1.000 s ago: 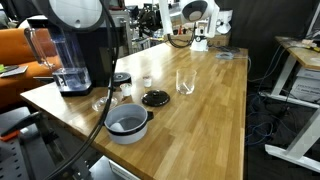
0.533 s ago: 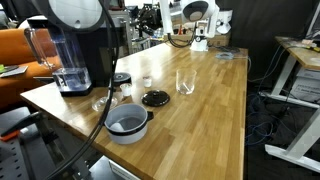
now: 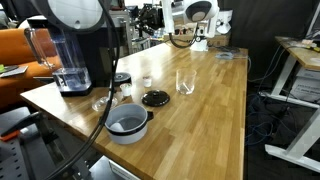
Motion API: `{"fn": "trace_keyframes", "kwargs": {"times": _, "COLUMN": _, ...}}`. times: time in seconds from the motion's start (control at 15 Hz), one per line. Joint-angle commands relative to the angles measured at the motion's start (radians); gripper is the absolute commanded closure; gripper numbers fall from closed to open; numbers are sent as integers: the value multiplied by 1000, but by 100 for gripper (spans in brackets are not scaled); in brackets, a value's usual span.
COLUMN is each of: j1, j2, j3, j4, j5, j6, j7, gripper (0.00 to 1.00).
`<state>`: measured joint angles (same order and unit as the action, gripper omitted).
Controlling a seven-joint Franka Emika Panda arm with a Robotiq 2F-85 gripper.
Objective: Open the lid of the coffee marker
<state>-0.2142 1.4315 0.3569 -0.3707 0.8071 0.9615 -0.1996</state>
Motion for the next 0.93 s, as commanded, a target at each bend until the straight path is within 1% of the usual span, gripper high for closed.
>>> {"fn": "trace_keyframes", "kwargs": {"times": 0.0, "j1": -2, "j2": 19, "j3": 3, "j4": 14, "j5": 16, "j6": -38, "j7": 40, "gripper": 100}}
{"fn": "trace_keyframes", "kwargs": {"times": 0.33, "j1": 4, "j2": 44, "j3": 3, "j4": 18, "j5": 14, "j6": -56, "j7": 56, "gripper": 100}}
{"fn": "trace_keyframes", "kwargs": {"times": 0.4, "j1": 5, "j2": 34, "j3": -2, "j4": 4, "j5": 18, "j6": -54, "j7": 51, "gripper": 100}}
{"fn": "trace_keyframes", "kwargs": {"times": 0.53, "j1": 15, "j2": 36, "j3": 1, "j4": 16, "j5": 22, "j6": -58, "j7": 52, "gripper": 100}}
{"fn": "trace_keyframes", "kwargs": {"times": 0.6, "j1": 17, "j2": 26, "j3": 3, "j4": 1, "j5": 20, "j6": -53, "j7": 43, "gripper": 100}}
{"fn": "trace_keyframes", "kwargs": {"times": 0.87, "j1": 34, "j2": 10, "j3": 4, "j4": 3, "j5": 31, "j6": -56, "j7": 43, "gripper": 100}}
